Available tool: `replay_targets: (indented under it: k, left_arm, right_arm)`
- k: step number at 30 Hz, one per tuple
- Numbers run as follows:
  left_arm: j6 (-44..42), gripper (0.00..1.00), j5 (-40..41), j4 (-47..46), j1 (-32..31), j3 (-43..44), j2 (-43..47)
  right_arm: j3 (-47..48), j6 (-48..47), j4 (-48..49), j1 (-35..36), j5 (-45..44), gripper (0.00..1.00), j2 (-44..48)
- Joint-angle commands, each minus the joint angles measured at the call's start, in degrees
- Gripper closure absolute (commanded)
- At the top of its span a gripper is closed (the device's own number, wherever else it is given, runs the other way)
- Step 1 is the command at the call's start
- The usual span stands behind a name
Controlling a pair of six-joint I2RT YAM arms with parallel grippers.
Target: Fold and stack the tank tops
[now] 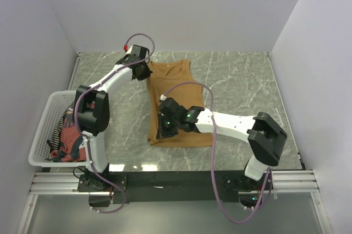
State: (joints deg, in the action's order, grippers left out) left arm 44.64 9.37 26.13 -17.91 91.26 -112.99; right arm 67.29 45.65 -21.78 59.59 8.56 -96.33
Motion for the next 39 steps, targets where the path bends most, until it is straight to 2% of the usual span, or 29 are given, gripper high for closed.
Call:
replay_targets:
  k: [1, 7, 16, 21, 31, 35, 39]
  left_arm:
    - [-0.26, 0.99, 2.23, 0.32, -1.86, 5.14, -3.11]
    - [-0.52, 0.99, 2.32, 2.17, -5.20, 10.42, -7.59]
    - [-0.87, 0.99, 1.71, 1.47, -8.19, 11.22, -10.93]
    - [-0.61, 1.00, 1.53, 0.68, -8.46, 10.08, -10.76]
    - [-0.44, 0.99, 3.03, 1.91, -6.00, 9.90, -7.16]
    - [1.06, 0.99, 2.24, 0.50, -1.52, 4.45, -2.16]
    - [1.59, 0.96, 1.18, -1.43, 2.52, -3.10, 2.42]
  right_arm:
    - [-4.69, 0.84, 2.88, -1.05, 1.90, 1.00, 4.31]
    - [-11.72, 1.55, 5.78, -2.81, 2.69, 1.00, 8.09]
    - [-20.96, 2.52, 10.26, -4.92, 2.43, 1.00, 11.08]
    - [-21.94, 2.52, 11.14, -5.10, 1.81, 1.00, 10.82]
    - [-13.78, -0.30, 3.68, -3.26, -2.49, 1.00, 13.54]
    - [-6.31, -0.56, 2.18, 0.95, -3.02, 1.00, 7.14]
    - [5.97, -1.35, 1.13, 5.43, -2.15, 1.00, -2.52]
